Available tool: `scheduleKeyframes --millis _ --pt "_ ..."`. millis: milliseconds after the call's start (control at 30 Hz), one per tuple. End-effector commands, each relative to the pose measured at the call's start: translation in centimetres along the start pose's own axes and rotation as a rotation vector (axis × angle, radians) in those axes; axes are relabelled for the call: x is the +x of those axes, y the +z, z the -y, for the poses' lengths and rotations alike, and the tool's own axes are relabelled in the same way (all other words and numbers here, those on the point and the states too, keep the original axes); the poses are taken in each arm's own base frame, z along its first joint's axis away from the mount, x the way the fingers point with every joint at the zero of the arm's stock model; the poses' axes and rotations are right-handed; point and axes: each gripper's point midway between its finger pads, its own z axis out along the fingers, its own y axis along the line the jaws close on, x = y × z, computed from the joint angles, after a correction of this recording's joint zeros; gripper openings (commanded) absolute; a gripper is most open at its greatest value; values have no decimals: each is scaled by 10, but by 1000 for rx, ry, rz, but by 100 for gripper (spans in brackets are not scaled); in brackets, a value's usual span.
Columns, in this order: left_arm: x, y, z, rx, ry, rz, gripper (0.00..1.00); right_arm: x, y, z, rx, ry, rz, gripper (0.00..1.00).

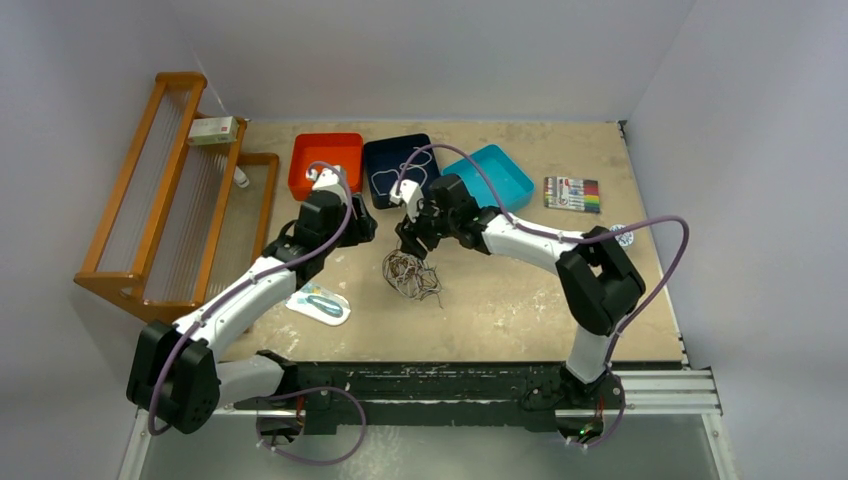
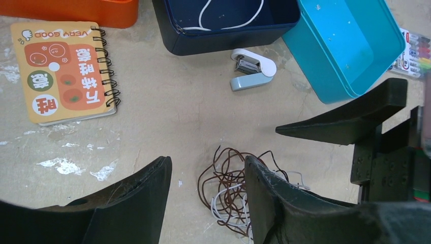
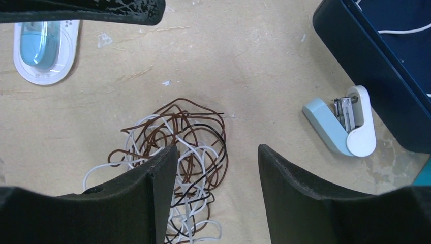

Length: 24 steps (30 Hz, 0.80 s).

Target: Untangle the cables

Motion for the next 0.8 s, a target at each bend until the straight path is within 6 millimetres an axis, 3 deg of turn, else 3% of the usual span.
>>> scheduleKeyframes --millis 0,267,500,667,767 --pt "-18 -4 4 13 -13 76 54 -21 4 4 -4 -39 50 60" --pt "-19 -4 3 4 -12 82 54 -29 17 17 44 -43 94 55" --pt "-21 -4 -2 -16 -25 105 54 -34 22 13 4 -53 105 27" --pt "-21 -2 0 5 -52 134 55 -54 0 8 13 -59 172 6" --pt "-22 0 8 59 -69 158 57 -69 -19 4 25 -65 210 0"
